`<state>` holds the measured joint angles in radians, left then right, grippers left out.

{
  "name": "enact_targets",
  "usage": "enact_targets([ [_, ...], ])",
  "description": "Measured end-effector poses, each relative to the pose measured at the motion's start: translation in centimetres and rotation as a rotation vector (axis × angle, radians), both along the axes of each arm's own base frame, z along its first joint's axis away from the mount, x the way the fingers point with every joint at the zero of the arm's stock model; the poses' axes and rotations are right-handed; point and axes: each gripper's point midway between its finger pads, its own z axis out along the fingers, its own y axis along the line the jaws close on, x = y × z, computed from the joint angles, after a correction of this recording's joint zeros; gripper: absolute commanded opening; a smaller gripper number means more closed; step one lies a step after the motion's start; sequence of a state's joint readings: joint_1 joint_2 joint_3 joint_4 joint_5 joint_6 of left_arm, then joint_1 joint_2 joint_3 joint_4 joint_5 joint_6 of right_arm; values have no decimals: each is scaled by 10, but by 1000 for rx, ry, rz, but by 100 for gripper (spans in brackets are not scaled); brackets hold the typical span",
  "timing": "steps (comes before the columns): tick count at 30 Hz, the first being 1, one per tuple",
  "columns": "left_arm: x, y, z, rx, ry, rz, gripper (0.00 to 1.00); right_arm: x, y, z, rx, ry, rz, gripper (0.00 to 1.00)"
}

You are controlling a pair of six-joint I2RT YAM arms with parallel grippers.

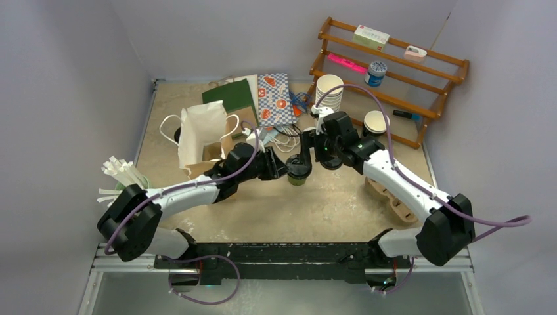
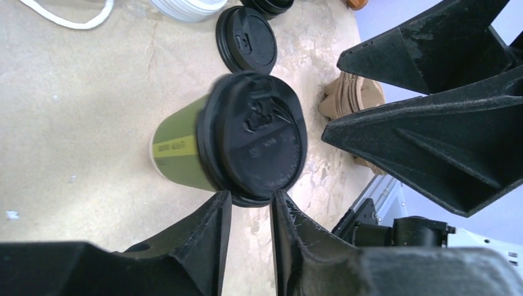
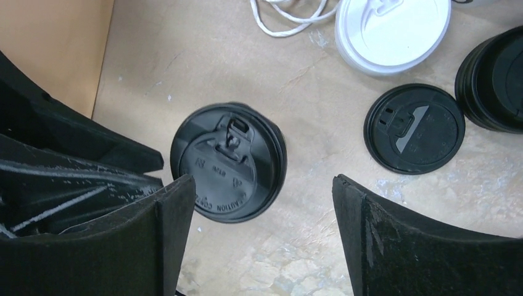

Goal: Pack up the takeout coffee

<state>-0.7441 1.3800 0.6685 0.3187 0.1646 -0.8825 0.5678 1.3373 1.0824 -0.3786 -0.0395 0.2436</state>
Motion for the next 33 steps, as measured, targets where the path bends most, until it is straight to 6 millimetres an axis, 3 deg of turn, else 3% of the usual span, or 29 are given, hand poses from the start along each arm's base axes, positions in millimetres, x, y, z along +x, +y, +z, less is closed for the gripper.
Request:
enact_targets([
  [4,1,6,-5,52,-5,-7,29,-2,0,-1,10,20,-19,83],
  [7,2,9,-6,100,-16,-19,29,-4,1,-3,22,35,-25,96],
  [11,4,16,3,144,-60,-22,27,-5,2,-4,12,33,-19,98],
  [16,7,21,27,159,-129,-16,19,-6,9,-12,-17,41,-3,92],
  [19,7,21,31,160,-147,-22,18,-6,16,-16,3,69,7,88],
  [26,6,19,24,167,-131,-35,32,10,43,-24,81,116,44,83],
  [33,8,11,0,190,-87,-63,27,13,48,-22,117,127,44,81],
])
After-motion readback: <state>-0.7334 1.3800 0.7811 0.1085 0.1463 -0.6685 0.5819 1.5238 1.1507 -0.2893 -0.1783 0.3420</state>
